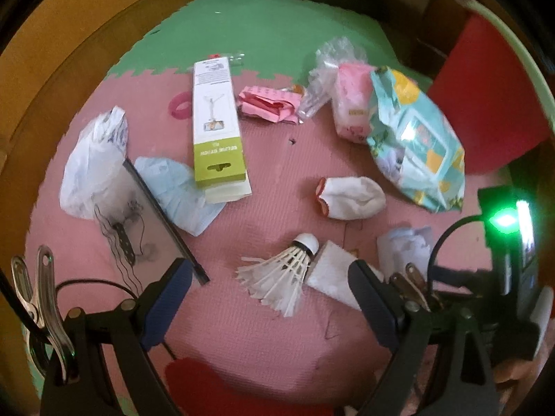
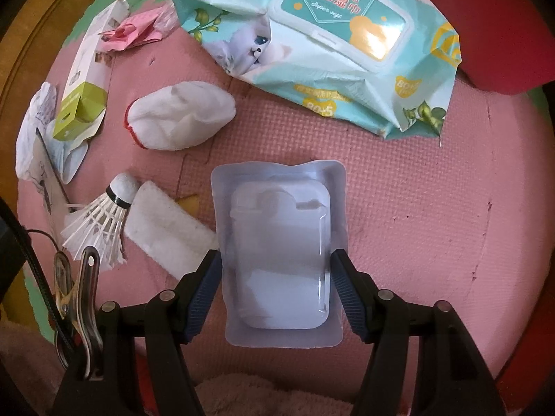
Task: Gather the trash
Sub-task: 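Lower the right tool onto the clear plastic tray while the left tool approaches the shuttlecock, then close the right tool on the plastic tray while the left tool grasps the white shuttlecock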
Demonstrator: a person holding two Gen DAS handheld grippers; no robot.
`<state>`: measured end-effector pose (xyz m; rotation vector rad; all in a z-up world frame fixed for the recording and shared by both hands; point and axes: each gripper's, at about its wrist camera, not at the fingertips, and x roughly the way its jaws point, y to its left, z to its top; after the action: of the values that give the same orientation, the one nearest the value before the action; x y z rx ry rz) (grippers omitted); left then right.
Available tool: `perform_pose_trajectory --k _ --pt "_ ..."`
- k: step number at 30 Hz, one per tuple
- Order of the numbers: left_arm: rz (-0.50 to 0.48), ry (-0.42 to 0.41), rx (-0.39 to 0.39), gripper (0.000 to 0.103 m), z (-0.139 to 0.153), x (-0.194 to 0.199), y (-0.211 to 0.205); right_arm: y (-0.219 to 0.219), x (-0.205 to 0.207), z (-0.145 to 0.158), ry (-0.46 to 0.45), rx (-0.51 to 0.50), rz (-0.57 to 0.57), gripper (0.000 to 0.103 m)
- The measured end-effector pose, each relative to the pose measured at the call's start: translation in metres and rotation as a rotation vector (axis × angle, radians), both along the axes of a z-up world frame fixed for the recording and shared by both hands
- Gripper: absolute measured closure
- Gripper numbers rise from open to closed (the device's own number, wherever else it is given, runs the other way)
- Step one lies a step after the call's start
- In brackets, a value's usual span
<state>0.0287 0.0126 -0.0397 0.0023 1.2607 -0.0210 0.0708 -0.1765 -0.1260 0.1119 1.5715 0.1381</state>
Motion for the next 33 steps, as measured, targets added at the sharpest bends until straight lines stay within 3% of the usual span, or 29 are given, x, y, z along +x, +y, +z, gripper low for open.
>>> perform_pose_trajectory --k 8,14,20,27,33 --pt "-0.181 0.077 0.142 0.016 -0.019 0.019 -0.026 -0.036 0.002 0.011 -0.024 0.009 -0.094 0.041" --pt "-0.300 0.134 0.273 0.033 -0.050 0.033 -0.034 -0.042 0.002 0.011 -0.023 -0.002 -0.093 0.041" --pt "-0.333 0.164 0.285 0.042 -0.071 0.040 -0.030 -0.020 -0.009 0.008 -0.033 -0.037 -0.082 0.041" --pt "-0.357 0.121 0.325 0.043 -0.076 0.045 -0.034 -0.010 -0.004 -0.002 -0.026 -0.034 -0.093 0.040" --pt "-0.353 0.138 0.236 0.044 -0.074 0.044 -0.033 -0.009 0.000 -0.005 -0.028 -0.033 -0.101 0.039"
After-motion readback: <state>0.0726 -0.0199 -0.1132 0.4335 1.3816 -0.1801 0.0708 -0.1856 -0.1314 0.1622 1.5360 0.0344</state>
